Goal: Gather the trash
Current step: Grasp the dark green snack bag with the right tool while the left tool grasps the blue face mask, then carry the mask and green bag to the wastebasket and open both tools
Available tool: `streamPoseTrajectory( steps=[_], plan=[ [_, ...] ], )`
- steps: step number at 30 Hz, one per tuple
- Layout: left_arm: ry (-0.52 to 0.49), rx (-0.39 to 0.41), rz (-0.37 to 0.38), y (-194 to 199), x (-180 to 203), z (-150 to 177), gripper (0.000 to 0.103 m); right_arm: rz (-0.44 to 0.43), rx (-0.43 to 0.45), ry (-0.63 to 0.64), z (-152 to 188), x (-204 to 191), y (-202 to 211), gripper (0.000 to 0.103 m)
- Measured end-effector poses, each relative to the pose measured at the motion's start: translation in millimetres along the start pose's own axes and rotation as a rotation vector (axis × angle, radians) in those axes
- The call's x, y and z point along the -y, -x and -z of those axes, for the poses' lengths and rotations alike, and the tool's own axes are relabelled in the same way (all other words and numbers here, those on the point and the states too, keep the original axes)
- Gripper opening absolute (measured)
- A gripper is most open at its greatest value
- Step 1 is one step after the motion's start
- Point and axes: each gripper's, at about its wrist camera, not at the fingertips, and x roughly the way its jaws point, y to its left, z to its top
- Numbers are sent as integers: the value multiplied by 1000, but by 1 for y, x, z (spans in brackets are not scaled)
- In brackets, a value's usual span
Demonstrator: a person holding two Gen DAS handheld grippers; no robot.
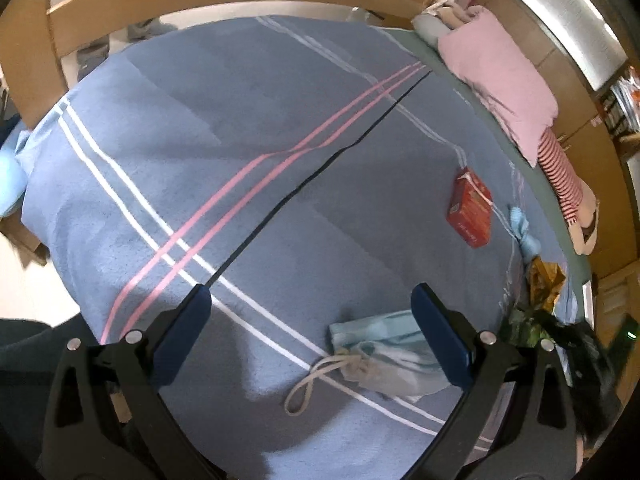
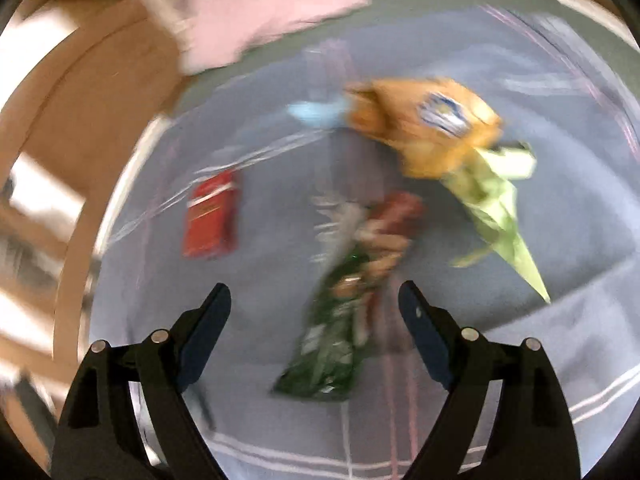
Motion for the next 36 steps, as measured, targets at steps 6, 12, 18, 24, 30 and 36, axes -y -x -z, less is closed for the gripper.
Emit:
streamPoseTrajectory(
  steps=[6, 12, 18, 24, 30, 36],
  plan=[
    [-35, 14, -5, 2, -1, -5, 100, 16, -45, 146, 2, -31, -35, 39],
    [18, 41, -15, 8, -13, -8, 100, 113, -28, 568, 44, -97, -20, 29],
    [116, 58, -14, 10, -28, -10, 100, 248, -17, 764, 69, -114, -6, 29],
    [-10, -82, 74, -10, 1, 0, 100, 239, -75, 597, 59, -98, 5, 29],
    [-291, -192, 85, -29, 53, 24, 100, 142, -88, 461, 71, -72, 21, 29],
    [-351, -221, 104, -36, 65, 33, 63, 128, -69, 465, 89, -62, 29, 29]
  ],
)
